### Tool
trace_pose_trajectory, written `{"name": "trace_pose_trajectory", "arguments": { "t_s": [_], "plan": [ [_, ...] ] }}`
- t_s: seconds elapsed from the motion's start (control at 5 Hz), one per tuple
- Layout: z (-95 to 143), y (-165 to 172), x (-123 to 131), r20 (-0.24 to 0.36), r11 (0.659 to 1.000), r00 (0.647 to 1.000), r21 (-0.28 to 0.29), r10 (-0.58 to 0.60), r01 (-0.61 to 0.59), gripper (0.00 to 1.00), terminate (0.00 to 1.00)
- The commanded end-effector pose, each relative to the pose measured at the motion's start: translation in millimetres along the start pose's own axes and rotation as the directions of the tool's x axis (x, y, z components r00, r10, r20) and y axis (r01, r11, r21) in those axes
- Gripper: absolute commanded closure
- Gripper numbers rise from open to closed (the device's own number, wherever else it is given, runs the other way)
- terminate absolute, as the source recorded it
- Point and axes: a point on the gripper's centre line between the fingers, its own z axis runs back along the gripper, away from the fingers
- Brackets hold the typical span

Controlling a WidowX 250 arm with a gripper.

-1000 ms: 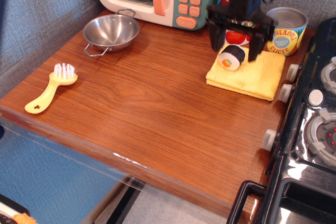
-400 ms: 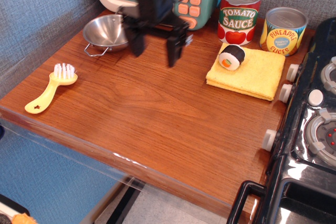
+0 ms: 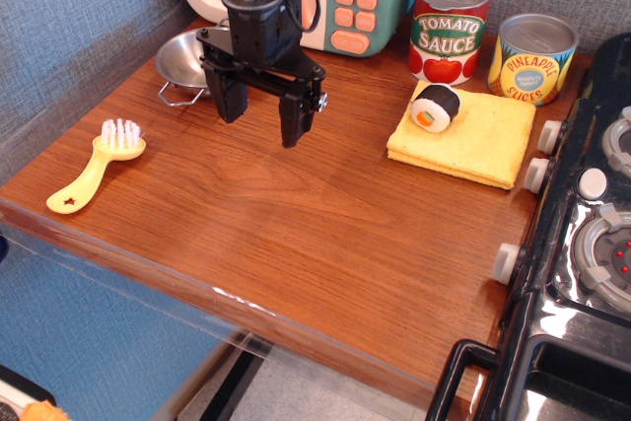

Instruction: Put the sushi onto the towel

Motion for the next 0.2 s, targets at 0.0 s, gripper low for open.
{"name": "trace_pose_trajectory", "arguments": {
  "t_s": [0.0],
  "plan": [
    [15.2, 11.5, -8.8, 0.03, 1.0, 1.0, 0.012, 0.006, -0.007, 0.0, 1.0]
  ]
}}
